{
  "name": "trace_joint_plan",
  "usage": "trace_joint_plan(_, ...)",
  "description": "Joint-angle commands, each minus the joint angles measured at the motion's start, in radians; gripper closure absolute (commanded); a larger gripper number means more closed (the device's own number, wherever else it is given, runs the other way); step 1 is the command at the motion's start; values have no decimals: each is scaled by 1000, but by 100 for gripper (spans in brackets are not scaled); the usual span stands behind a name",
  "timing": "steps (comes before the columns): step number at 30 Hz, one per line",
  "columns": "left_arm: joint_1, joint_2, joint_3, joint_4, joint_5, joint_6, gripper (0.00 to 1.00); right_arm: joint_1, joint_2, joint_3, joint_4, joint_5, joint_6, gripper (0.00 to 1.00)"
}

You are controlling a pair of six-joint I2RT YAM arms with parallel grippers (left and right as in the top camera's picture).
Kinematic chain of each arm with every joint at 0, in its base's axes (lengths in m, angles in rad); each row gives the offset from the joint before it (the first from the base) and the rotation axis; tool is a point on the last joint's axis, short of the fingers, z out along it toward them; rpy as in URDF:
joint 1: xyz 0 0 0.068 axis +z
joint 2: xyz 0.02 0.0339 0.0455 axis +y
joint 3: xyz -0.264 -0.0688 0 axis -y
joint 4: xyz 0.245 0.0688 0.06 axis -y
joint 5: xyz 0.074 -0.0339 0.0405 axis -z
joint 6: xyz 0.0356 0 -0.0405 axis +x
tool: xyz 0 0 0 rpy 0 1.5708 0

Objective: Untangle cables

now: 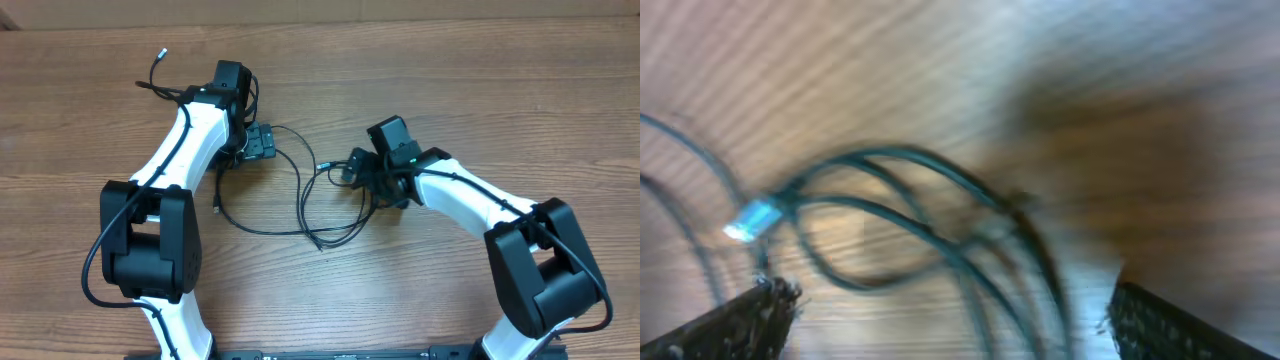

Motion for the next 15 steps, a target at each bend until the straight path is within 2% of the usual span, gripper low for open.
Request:
trace_joint_plan(1, -3, -20, 17, 2, 11, -9, 0, -76, -70, 55, -79, -27, -34, 0)
trace_joint_plan(8, -3, -20, 17, 2, 11, 2, 0, -164, -87, 54, -271, -16, -37, 0)
trace_joint_plan(15, -3, -20, 17, 8, 12, 1, 1, -164, -87, 54, -272, -16, -37, 0)
